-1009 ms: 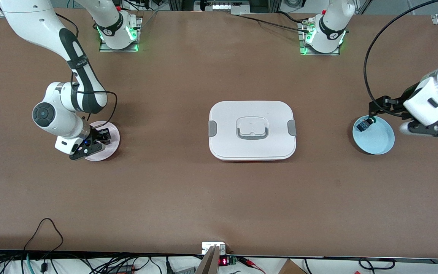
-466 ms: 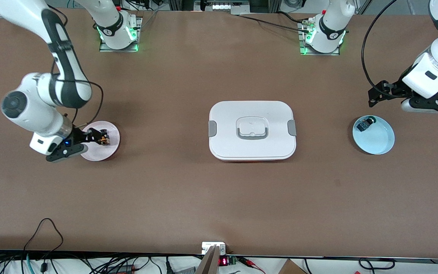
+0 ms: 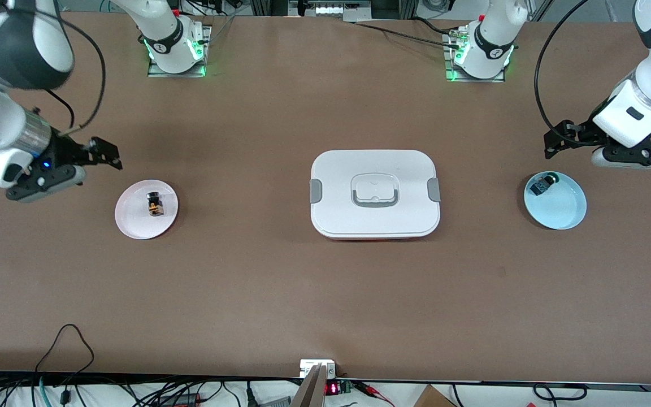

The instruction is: Transfer orange switch to right arm and place

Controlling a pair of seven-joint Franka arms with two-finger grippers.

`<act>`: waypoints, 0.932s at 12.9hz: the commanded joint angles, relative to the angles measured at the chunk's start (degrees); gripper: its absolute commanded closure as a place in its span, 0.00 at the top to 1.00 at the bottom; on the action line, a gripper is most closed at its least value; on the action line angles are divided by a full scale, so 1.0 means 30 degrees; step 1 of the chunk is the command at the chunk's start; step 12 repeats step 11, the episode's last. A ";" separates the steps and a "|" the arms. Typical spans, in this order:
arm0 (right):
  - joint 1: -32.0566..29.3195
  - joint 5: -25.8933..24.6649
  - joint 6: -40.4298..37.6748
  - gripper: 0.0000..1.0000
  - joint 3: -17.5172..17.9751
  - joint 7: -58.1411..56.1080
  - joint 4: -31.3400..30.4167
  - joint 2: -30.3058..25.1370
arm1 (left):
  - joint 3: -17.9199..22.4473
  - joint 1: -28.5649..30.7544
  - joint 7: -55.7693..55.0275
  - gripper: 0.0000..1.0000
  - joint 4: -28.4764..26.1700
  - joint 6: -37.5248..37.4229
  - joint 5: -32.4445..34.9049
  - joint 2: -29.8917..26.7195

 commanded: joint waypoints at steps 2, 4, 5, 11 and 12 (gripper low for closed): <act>0.0424 -0.0973 -0.2509 1.00 0.0076 0.1143 0.1907 -0.0105 | 0.0203 -0.0263 -0.0278 1.00 0.0430 -0.0443 -0.0085 0.0125; 0.0453 -0.1003 -0.2481 1.00 0.0076 0.1115 0.1935 -0.0048 | 0.0174 -0.0263 -0.0278 1.00 0.0430 -0.0472 -0.0056 0.0125; 0.0541 -0.1003 -0.2481 1.00 0.0076 0.1027 0.1965 -0.0048 | 0.0174 -0.0263 -0.0278 1.00 0.0430 -0.0472 -0.0085 0.0125; 0.0952 -0.1208 -0.2481 1.00 0.0135 0.1173 0.2610 0.0360 | 0.0174 -0.0292 -0.0337 1.00 0.0459 -0.0443 -0.0056 0.0125; 0.0952 -0.1208 -0.2481 1.00 0.0135 0.1173 0.2610 0.0360 | 0.0174 -0.0292 -0.0337 1.00 0.0459 -0.0443 -0.0056 0.0125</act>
